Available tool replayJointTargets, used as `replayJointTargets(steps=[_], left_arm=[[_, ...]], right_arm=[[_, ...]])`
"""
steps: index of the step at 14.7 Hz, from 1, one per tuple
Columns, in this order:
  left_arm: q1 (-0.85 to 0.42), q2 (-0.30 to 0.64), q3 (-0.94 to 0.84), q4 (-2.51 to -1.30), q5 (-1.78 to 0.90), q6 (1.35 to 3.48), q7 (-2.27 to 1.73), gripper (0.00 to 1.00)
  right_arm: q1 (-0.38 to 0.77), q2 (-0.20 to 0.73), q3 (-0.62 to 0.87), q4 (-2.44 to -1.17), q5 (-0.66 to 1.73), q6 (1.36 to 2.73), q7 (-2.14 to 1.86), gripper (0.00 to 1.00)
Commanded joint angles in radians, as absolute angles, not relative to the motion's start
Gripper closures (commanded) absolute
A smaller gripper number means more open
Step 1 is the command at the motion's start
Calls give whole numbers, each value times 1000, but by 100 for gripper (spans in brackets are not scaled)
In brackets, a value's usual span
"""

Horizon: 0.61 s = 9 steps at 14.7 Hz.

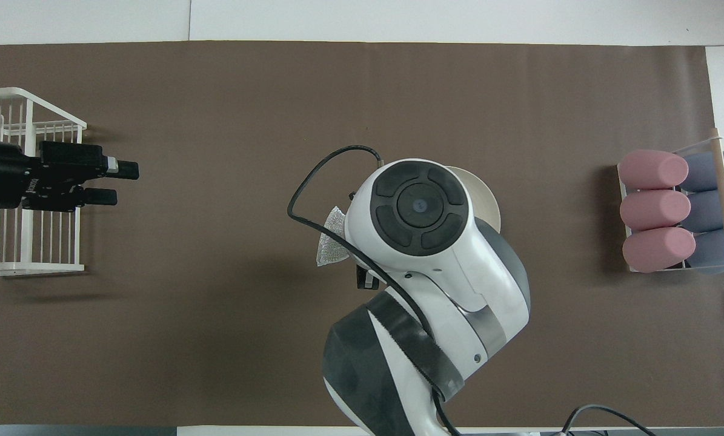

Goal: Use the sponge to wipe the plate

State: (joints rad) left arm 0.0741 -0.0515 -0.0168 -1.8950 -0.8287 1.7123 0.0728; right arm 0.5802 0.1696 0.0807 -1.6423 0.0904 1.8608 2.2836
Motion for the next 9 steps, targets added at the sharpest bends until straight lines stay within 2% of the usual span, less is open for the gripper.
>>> replayJointTargets(steps=[1, 4, 7, 9], left_arm=[[94, -58, -25, -1991, -958, 1723, 230, 0], [121, -57, -25, -2103, -1080, 1686, 418, 0], [109, -57, -26, -2186, -1181, 1681, 523, 0], [66, -58, -28, -2200, -1260, 1681, 525, 0]], right_arm=[[578, 256, 80, -1465, 138, 1746, 2267, 100], [601, 294, 81, -1379, 132, 1710, 2270, 100], [624, 295, 81, -1381, 124, 1781, 2269, 100], [624, 308, 80, -1381, 120, 1813, 2272, 100]])
